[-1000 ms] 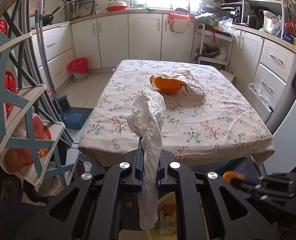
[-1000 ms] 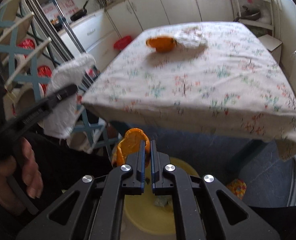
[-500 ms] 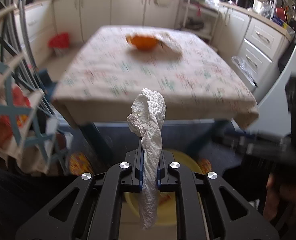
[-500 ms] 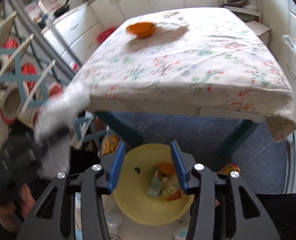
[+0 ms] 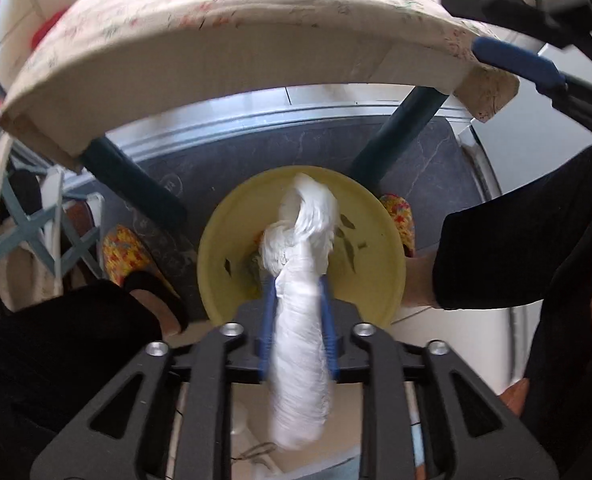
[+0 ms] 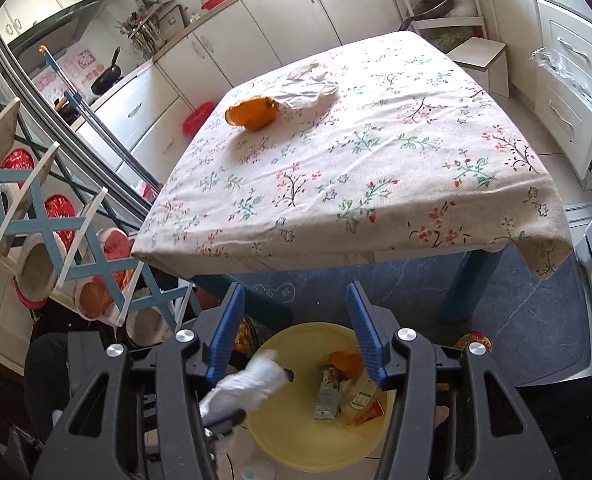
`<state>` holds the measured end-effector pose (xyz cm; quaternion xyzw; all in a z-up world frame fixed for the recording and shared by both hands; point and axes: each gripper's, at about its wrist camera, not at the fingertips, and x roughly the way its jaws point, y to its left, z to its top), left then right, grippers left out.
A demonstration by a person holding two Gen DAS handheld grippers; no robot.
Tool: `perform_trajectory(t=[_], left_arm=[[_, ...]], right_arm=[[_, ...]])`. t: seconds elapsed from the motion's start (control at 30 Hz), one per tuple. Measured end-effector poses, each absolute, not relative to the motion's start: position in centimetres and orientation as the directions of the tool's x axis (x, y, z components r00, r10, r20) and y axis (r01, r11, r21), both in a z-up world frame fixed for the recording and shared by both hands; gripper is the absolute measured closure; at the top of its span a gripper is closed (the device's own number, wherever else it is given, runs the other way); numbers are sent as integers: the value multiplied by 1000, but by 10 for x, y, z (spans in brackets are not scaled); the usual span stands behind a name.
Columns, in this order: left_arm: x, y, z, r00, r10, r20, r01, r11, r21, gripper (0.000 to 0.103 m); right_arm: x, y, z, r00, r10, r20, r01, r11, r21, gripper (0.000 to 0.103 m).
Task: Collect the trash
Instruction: 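Open the right tool over the basin while the left tool releases the tissue, then move both tools back toward the remaining orange peel on the table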
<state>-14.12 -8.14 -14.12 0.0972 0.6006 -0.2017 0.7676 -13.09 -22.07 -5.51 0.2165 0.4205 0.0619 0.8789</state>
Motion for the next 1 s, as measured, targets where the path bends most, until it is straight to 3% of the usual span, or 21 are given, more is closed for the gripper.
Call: perform_trajectory(t=[0.1, 0.5, 1.0], left_arm=[[-139, -80, -134, 251, -177, -952, 418, 907, -58, 67], [-130, -71, -104, 405, -165, -899, 365, 931, -6, 64], [-126, -63, -89, 475, -166, -864, 327, 945, -2, 63]], right_arm=[[-131, -222, -54, 648, 288, -705, 80, 895, 439, 48], [-132, -224, -53, 658, 284, -698, 87, 892, 444, 46], [-131, -214, -46, 673, 272, -688, 65, 905, 421, 43]])
